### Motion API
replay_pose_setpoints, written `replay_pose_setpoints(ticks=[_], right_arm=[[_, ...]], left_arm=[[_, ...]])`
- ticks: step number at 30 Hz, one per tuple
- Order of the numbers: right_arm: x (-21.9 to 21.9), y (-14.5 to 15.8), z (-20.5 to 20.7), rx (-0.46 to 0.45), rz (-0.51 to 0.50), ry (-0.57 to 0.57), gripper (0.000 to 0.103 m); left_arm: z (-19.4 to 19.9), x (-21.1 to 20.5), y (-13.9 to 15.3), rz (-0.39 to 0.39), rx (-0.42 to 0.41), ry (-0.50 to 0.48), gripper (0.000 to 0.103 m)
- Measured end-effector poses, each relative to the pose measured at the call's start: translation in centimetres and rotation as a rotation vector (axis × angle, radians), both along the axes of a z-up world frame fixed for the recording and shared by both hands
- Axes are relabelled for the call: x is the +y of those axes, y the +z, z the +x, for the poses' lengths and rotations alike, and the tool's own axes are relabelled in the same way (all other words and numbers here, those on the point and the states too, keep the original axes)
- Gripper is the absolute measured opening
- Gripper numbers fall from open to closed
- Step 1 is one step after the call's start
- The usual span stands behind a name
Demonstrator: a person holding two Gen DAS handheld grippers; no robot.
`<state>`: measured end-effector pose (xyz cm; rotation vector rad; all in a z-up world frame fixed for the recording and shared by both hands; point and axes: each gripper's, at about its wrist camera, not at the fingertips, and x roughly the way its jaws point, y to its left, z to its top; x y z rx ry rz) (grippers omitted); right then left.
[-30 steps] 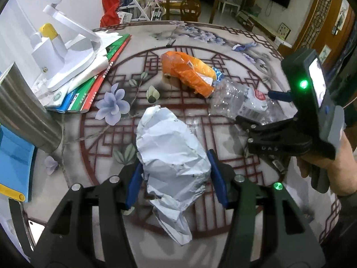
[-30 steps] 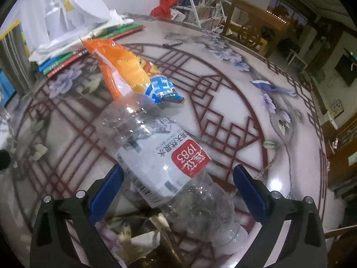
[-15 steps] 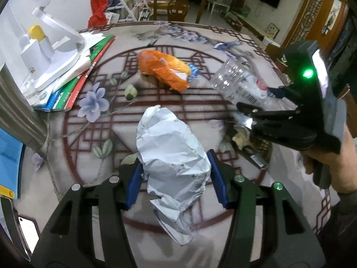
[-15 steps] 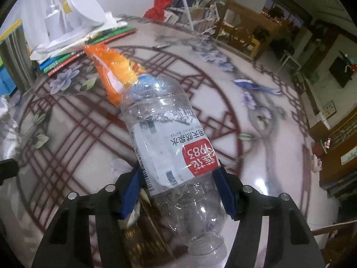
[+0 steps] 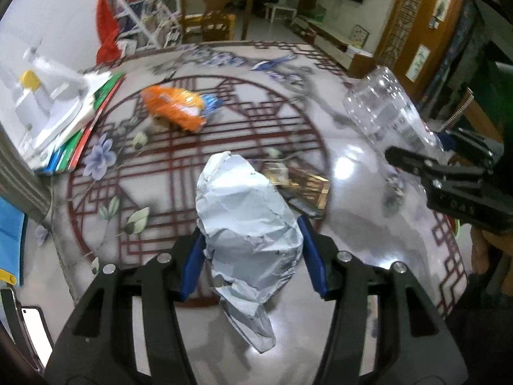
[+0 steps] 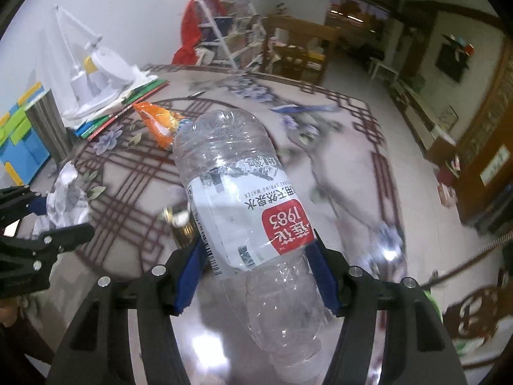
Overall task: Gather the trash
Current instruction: 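Carry the water bottle and foil over the red bin with both grippers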
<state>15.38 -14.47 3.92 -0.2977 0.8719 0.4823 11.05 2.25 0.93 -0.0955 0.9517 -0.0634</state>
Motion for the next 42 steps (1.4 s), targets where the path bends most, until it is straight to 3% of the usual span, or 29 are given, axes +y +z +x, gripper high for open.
replay_pose_setpoints(ticks=[11,24,35,42], right_arm=[[-11.0,1.6,-3.5,-0.013,0.066,-0.172,0.059],[-23.1,2.7,-3.2,-0.042,0.111,-0.377,0.059],[-32.8,0.9,-1.9,-0.006,0.173,-0.544,0.059],[-37.9,-1.9,-1.2,0.051,0.204,-0.645,0.059]], left_arm=[[-0.3,-8.4,2.1,-0.002,-0.033,-0.112,0.052],[2.3,-18.9,3.6,-0.031,-0.060,-0.260,0.052],[5.2,-29.1,4.2,-0.109,-0.057,-0.414,0.052],[7.9,-35.0,3.0,-0.199,-0.009,-0.522,0.052]])
